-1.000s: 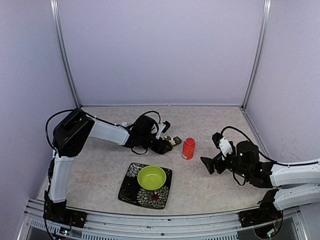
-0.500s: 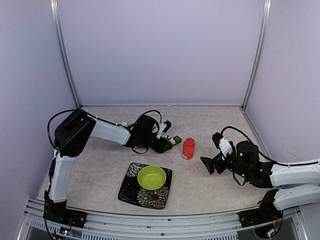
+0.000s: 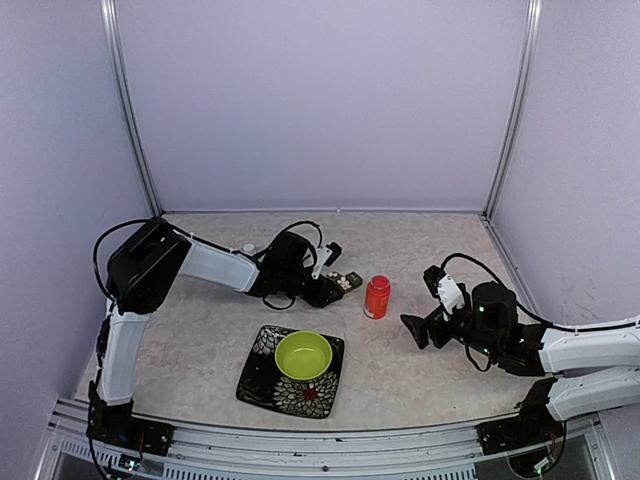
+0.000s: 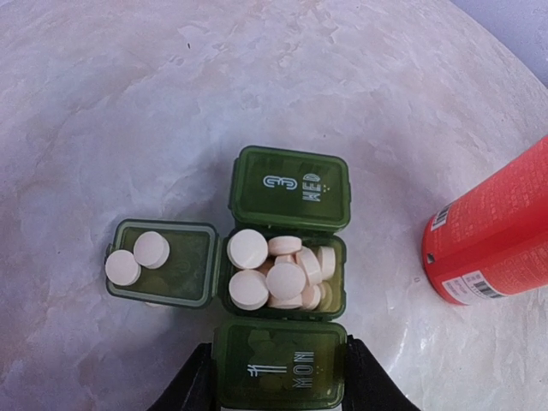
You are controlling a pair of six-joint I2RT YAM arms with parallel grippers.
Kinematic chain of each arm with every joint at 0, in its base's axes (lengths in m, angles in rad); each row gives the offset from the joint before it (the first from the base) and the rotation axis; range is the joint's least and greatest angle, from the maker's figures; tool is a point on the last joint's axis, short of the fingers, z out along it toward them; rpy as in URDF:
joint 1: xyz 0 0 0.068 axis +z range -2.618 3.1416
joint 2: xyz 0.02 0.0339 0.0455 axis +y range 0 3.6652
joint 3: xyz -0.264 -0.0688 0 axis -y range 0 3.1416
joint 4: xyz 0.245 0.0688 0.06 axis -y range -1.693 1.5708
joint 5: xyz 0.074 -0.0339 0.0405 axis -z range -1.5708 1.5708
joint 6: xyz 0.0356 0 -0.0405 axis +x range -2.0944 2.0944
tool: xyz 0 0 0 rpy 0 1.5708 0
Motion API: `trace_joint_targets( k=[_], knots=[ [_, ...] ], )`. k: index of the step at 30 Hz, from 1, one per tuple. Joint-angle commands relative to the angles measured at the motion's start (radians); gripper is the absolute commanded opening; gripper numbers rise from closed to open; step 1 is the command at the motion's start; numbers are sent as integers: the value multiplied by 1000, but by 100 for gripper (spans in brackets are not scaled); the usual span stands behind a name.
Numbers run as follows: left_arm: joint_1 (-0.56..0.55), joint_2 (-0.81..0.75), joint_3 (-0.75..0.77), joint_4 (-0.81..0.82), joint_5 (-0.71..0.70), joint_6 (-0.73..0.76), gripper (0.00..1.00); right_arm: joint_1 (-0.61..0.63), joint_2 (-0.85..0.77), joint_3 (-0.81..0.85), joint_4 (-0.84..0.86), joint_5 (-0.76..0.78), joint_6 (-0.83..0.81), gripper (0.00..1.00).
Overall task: Sort the pills into containers
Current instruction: Pick up the pill container from the center of the board.
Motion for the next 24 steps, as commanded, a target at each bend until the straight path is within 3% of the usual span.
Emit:
trace_joint_targets(
  k=[1, 13, 24],
  knots=[
    [-4, -82, -57, 49, -1, 10, 35, -4, 9, 15, 12, -2, 11, 100],
    [-35, -204, -71, 11, -51, 36, 35, -4, 5, 17, 10, -1, 11, 100],
    [-95, -241, 25, -88, -141, 92, 35, -4, 3, 16, 8, -4, 12, 100]
  ],
)
